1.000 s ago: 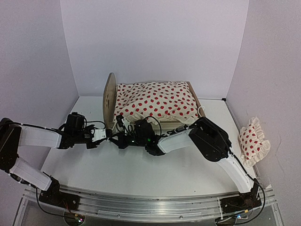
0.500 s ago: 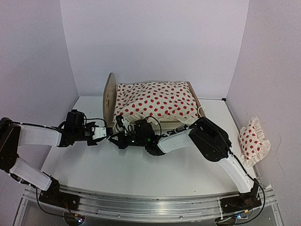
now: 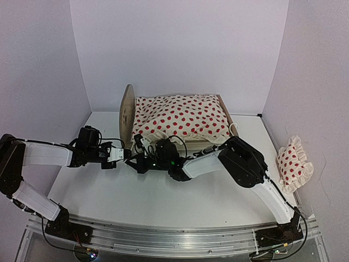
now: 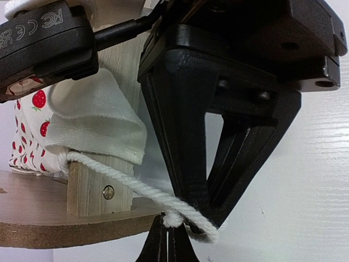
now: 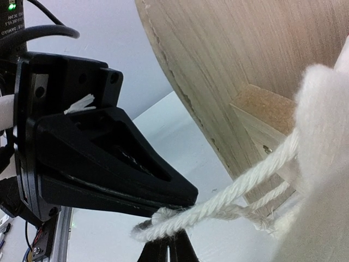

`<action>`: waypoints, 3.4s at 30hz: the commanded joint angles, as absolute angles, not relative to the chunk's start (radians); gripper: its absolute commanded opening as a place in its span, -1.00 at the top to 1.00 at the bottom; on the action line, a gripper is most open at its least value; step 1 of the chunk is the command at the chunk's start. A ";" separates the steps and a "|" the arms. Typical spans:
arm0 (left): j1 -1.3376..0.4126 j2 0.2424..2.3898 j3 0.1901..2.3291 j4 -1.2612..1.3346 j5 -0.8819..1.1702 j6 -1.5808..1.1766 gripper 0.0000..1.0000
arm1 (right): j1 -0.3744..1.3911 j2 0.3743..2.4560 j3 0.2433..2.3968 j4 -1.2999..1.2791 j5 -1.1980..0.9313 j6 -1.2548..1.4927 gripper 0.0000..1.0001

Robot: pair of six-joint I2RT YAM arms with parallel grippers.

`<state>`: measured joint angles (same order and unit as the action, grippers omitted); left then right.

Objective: Set up the pet bed

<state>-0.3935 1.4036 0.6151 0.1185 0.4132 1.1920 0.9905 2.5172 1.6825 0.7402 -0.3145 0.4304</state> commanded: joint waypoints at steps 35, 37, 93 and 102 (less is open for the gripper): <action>-0.393 1.361 0.732 0.040 0.406 0.914 1.00 | 1.056 2.732 1.809 0.894 0.233 0.219 0.07; -0.393 1.359 0.736 0.040 0.409 0.907 1.00 | 1.057 2.746 1.832 0.892 0.248 0.221 0.30; -0.416 1.207 0.589 -0.353 0.476 1.282 0.96 | 1.167 2.319 1.332 0.458 -0.033 0.502 0.95; -0.429 1.171 0.668 -0.680 0.511 1.456 -0.26 | 1.140 1.962 1.290 0.010 -0.041 0.369 -0.16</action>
